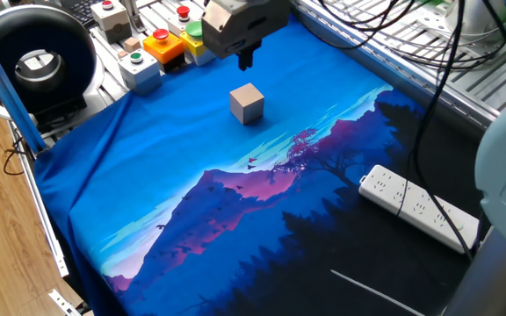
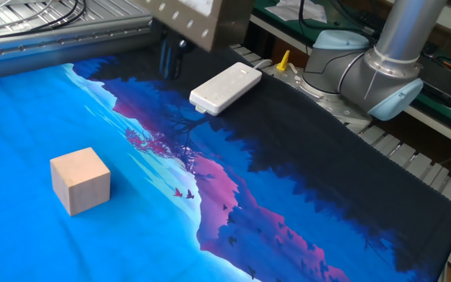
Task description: Approach and touch the side of the small block
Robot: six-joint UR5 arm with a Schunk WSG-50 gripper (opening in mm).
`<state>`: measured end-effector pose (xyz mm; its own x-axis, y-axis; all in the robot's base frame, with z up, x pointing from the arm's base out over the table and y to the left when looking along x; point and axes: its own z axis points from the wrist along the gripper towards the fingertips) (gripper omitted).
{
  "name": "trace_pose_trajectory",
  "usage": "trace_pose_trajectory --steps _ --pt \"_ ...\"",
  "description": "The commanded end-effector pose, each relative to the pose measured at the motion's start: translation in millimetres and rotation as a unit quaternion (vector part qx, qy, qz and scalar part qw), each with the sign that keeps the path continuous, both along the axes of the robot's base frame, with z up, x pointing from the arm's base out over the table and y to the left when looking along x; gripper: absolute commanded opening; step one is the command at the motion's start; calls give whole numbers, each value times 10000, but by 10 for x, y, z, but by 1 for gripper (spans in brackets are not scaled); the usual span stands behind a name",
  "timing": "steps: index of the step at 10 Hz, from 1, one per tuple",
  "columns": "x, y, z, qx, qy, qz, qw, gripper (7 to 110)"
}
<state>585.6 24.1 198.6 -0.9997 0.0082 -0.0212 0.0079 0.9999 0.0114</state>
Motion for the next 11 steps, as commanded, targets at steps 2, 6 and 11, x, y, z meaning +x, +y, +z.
trace_pose_trajectory --steps 2,6,11 --pt "216 185 -173 207 -134 -158 9996 7" --pt "371 245 -362 201 -326 -124 9992 7" --pt "500 222 -561 109 -481 -107 9987 7"
